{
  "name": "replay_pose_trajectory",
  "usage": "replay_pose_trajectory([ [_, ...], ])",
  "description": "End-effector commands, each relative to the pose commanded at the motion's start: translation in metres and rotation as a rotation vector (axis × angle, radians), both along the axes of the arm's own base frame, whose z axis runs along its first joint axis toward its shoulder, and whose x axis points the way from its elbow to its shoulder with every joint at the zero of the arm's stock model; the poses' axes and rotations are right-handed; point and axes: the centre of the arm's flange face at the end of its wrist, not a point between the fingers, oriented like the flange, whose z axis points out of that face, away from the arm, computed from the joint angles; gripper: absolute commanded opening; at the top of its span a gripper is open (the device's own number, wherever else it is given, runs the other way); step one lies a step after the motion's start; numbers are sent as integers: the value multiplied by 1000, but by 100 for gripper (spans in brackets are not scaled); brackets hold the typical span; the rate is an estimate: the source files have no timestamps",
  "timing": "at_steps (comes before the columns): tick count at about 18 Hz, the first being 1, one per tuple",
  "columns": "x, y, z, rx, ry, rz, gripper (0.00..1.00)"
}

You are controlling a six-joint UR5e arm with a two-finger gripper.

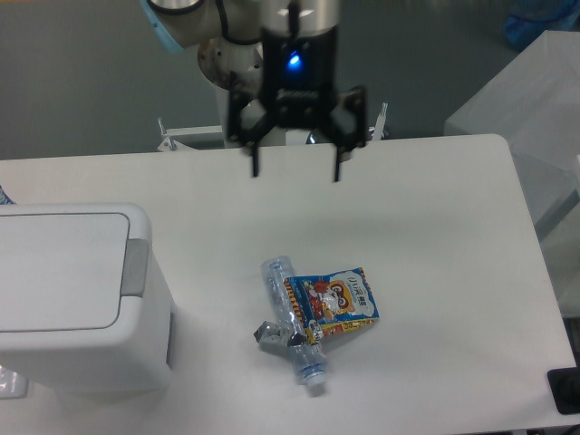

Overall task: Open the trash can
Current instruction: 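Move the open gripper down toward the edge of the white trash can lid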

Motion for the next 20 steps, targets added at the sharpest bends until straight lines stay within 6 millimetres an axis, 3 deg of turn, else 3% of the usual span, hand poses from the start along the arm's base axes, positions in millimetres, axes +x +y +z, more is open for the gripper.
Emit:
replay_pose_trajectory([
  [6,17,33,-23,30,-77,97,100],
  [20,34,62,-57,9,-180,197,100],
])
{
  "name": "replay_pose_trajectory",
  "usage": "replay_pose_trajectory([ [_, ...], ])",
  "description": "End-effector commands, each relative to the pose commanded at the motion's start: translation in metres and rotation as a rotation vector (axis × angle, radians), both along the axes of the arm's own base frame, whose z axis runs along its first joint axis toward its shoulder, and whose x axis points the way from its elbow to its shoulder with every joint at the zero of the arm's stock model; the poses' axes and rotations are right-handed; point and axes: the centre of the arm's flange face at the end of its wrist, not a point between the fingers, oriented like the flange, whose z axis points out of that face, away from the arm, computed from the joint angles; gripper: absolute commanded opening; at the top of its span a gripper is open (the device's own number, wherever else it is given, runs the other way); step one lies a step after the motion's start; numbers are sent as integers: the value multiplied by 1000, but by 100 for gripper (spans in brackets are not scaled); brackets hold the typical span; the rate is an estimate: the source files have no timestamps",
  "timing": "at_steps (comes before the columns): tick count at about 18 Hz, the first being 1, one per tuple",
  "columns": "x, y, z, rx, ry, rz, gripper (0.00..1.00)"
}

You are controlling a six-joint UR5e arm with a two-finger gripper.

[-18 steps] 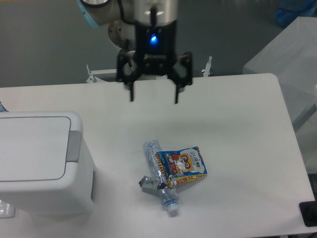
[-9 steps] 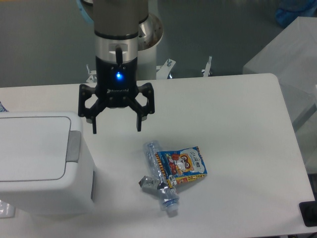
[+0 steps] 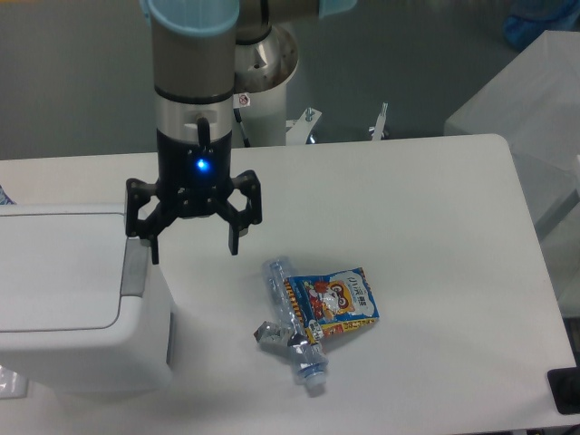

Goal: Open the trash can

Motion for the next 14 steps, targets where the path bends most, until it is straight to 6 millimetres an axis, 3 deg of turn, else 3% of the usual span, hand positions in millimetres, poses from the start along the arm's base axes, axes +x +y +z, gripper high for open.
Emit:
replay_pose_trajectory([
  [14,5,6,-12,-17,-16,-5,100],
])
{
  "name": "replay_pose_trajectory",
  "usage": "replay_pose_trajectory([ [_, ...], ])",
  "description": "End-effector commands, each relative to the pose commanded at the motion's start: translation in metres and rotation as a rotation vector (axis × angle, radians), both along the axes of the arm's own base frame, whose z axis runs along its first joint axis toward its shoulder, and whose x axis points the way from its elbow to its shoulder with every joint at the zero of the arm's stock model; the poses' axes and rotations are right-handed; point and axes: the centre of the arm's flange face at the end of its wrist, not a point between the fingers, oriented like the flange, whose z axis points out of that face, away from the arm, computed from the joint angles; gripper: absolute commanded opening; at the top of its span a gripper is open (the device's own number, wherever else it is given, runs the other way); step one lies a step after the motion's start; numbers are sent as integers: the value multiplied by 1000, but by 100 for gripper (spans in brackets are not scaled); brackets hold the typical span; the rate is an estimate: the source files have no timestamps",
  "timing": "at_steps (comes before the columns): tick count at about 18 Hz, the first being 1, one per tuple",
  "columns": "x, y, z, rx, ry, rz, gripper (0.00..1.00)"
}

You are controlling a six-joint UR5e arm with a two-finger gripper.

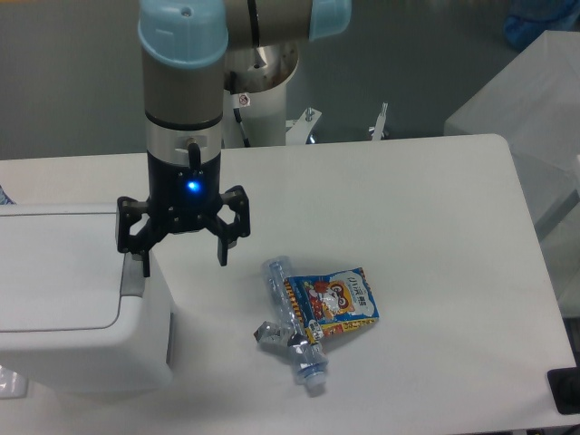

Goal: Open the trash can

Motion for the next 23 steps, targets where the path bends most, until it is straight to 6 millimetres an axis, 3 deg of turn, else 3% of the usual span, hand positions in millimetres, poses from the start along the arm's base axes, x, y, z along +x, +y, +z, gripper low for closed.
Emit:
replay_pose_trajectory([
  [23,3,0,-8,-12,-13,5,100],
])
